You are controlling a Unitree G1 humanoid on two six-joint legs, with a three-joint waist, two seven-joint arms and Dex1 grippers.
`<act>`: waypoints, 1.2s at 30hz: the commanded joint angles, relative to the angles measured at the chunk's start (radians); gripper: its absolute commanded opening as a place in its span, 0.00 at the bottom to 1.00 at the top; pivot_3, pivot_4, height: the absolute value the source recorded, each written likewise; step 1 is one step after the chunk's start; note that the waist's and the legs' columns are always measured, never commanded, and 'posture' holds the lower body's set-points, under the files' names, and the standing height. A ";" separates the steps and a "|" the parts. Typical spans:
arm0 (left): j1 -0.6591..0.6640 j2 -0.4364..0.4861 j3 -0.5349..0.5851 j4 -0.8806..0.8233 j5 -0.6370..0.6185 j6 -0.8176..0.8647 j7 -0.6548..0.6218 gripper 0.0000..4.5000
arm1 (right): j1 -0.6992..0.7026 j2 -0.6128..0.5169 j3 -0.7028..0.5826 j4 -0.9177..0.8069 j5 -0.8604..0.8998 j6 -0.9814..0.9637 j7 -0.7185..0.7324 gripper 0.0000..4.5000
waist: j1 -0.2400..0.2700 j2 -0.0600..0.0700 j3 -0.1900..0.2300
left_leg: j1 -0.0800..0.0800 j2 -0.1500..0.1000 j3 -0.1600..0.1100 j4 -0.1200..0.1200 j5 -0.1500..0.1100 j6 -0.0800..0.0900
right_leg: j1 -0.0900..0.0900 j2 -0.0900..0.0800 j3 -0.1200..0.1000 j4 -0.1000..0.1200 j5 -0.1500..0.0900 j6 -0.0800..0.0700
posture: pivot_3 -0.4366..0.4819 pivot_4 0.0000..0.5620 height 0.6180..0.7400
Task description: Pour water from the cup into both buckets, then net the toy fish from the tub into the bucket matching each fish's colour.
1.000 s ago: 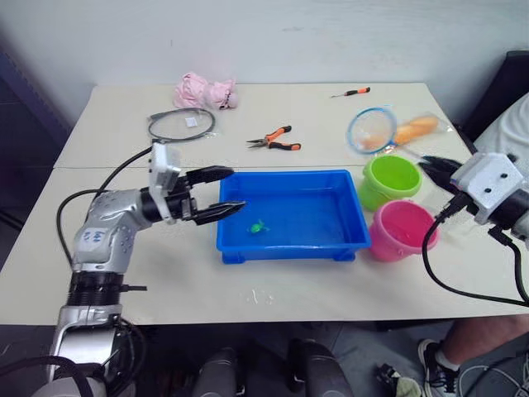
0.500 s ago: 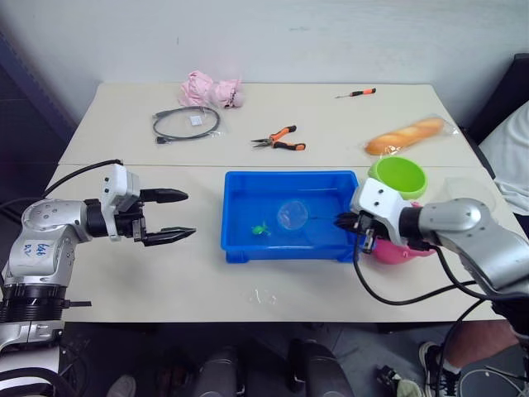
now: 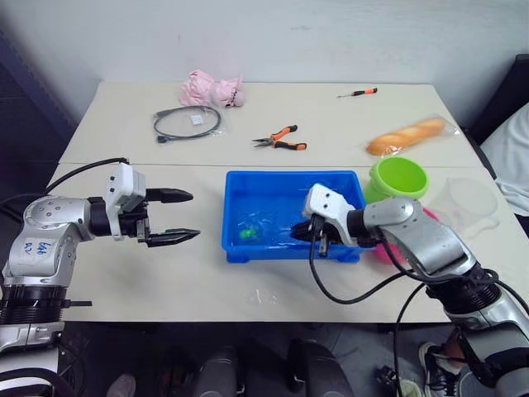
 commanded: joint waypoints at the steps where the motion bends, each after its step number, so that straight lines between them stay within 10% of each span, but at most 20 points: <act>1: 0.001 0.000 0.028 -0.050 -0.040 0.030 0.013 0.99 | -0.002 -0.041 -0.129 -0.044 0.080 0.048 0.023 0.00 | 0.000 0.000 0.000 | 0.000 0.000 0.000 0.000 0.000 0.000 | 0.000 0.000 0.000 0.000 0.000 0.000 | 0.48 0.27 1.00; 27: -0.276 -0.303 -0.048 -0.030 -0.161 0.117 0.093 0.99 | 0.524 -0.236 -0.889 -0.320 0.327 0.119 -0.112 0.00 | 0.014 -0.001 0.000 | 0.001 0.000 0.002 0.000 0.000 0.001 | 0.002 0.003 0.001 -0.002 0.001 0.002 | 0.48 0.27 1.00; 36: -0.280 -0.349 -0.048 -0.028 -0.156 0.117 0.123 0.99 | 0.578 -0.217 -0.909 -0.145 0.093 -0.186 -0.252 0.00 | 0.021 -0.001 0.000 | 0.002 0.000 0.003 0.001 0.000 0.001 | 0.002 0.004 0.002 -0.002 0.001 0.002 | 0.48 0.27 1.00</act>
